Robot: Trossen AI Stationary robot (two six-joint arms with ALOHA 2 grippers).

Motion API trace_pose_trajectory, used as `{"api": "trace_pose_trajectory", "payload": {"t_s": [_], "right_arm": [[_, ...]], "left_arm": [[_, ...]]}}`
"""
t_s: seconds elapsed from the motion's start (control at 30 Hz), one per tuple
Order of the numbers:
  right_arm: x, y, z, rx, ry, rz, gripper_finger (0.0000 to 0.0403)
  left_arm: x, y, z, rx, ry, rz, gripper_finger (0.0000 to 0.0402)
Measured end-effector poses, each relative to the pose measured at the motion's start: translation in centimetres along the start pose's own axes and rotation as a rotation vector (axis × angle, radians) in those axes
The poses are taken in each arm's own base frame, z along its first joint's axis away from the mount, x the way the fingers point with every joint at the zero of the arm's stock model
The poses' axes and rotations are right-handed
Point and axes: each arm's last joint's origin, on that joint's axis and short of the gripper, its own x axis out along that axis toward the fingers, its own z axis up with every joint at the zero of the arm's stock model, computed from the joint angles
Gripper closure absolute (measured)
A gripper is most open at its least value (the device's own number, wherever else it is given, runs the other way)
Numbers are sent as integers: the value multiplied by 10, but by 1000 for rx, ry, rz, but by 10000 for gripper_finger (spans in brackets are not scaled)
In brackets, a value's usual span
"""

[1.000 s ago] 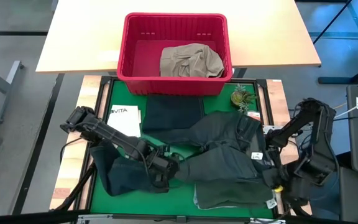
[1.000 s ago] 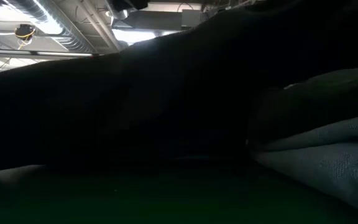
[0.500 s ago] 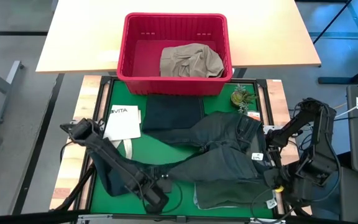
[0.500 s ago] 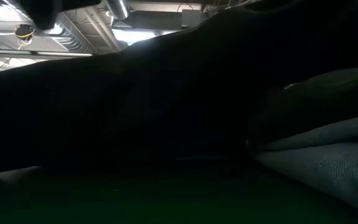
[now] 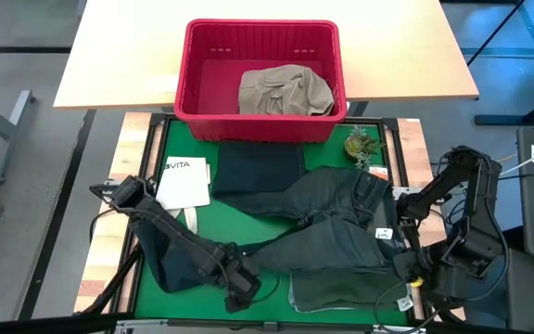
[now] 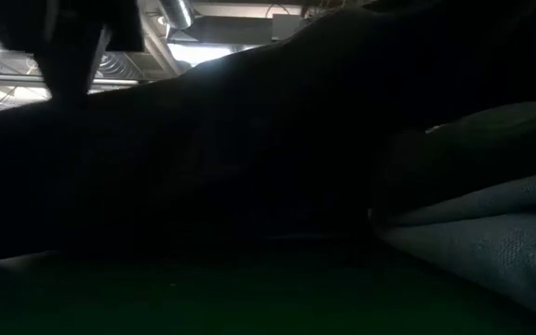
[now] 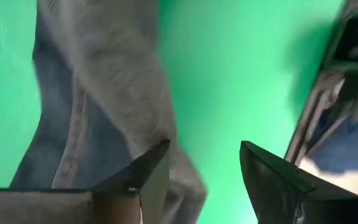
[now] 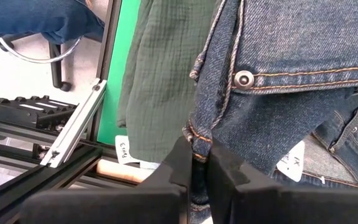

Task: Fold Laundry from Bin
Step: Fold the dark blue jeans

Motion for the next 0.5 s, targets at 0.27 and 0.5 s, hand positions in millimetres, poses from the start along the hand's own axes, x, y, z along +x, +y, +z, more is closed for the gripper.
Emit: {"api": "trace_pose_trajectory", "payload": {"t_s": [0.27, 0.5], "right_arm": [[0, 0, 0, 0, -1, 1, 378], [0, 0, 0, 0, -1, 1, 378]], "left_arm": [[-19, 39, 5, 8, 251, 55, 232], [-72, 65, -1, 88, 182, 137, 242]]}}
